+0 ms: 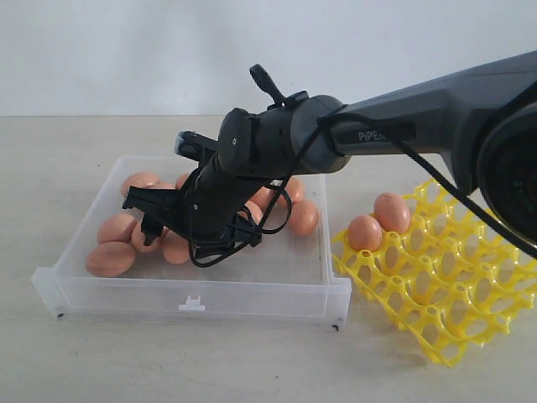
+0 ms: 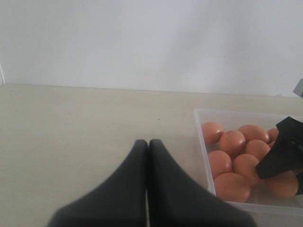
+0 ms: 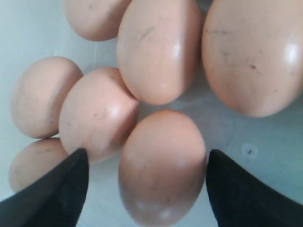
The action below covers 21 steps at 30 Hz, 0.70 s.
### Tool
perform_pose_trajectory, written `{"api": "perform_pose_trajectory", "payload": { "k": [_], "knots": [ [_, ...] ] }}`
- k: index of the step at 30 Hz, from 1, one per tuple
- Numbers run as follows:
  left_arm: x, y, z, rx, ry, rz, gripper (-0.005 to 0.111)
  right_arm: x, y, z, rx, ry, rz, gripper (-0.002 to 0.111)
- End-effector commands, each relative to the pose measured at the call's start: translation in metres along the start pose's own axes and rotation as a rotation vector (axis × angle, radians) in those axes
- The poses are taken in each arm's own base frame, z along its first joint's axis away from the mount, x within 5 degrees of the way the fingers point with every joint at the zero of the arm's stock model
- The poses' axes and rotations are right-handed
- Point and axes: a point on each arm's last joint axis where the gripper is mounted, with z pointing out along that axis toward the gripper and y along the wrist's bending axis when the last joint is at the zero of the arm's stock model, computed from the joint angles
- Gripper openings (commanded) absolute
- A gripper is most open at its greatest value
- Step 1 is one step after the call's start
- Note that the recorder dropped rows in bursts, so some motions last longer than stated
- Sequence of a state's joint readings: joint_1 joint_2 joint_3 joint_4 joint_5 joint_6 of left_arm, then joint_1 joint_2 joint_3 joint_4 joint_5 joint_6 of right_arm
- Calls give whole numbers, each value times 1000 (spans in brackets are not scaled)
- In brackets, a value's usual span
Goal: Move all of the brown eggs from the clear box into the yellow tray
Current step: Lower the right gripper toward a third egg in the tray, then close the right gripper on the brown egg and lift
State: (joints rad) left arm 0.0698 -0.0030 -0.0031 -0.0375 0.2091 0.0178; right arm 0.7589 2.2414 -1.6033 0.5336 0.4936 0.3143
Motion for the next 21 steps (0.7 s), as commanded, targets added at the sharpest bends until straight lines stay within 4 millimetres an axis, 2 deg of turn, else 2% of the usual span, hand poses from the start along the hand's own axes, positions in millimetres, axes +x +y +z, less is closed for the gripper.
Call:
{"api": "perform_pose_trajectory", "payload": {
  "k": [1,3,7,10,18,21],
  "knots": [
    [1,0,0,-1,0,4,-4,1,-2,1,21,11,-38,67],
    [1,0,0,-1,0,4,-4,2,-3,1,34,24,-52,66],
    [1,0,0,-1,0,4,-4,5,-6,1,58,50,-77,50],
    [1,0,0,-1,0,4,-4,5,-6,1,60,52,-85,42],
    [1,0,0,-1,0,4,-4,5,-6,-1,65,60,-132,41],
    [1,0,0,-1,0,4,-4,1,1,-11,62,16,-258,41]
  ]
}}
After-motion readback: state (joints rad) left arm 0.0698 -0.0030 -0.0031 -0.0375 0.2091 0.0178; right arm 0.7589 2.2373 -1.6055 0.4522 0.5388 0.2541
